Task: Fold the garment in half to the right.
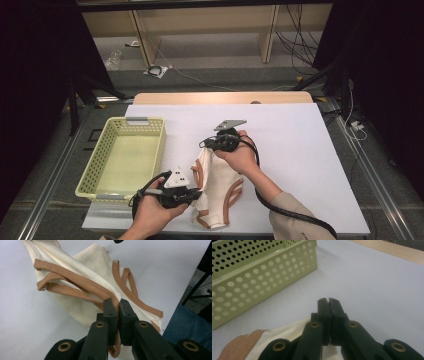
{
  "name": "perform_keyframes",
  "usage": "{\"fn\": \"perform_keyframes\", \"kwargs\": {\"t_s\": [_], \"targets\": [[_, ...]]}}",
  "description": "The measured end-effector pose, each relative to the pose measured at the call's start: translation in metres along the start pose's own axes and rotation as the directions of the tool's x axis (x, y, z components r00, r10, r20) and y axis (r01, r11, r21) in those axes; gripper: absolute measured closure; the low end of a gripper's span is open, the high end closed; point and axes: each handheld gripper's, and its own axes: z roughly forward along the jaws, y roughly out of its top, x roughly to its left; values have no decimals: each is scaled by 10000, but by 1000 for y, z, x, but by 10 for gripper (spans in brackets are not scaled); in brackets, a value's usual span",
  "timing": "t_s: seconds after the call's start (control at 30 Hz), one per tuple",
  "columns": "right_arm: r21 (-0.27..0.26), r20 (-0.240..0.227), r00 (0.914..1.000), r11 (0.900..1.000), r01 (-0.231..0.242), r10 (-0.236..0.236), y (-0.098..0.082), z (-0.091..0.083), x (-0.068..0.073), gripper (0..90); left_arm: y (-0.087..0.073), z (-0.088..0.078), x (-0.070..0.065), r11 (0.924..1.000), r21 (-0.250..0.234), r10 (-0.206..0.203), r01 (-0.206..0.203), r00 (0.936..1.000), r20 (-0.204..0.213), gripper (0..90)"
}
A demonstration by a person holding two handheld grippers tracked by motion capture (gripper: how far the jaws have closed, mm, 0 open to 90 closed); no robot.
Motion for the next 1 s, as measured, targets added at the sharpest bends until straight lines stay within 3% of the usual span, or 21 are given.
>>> {"fn": "perform_keyframes", "kwargs": {"t_s": [1.0], "targets": [[-279,0,9999,9995,159,-159,-20,-8,-5,895,-1,6,-3,9993,48,364,-365,9988,321,852]]}}
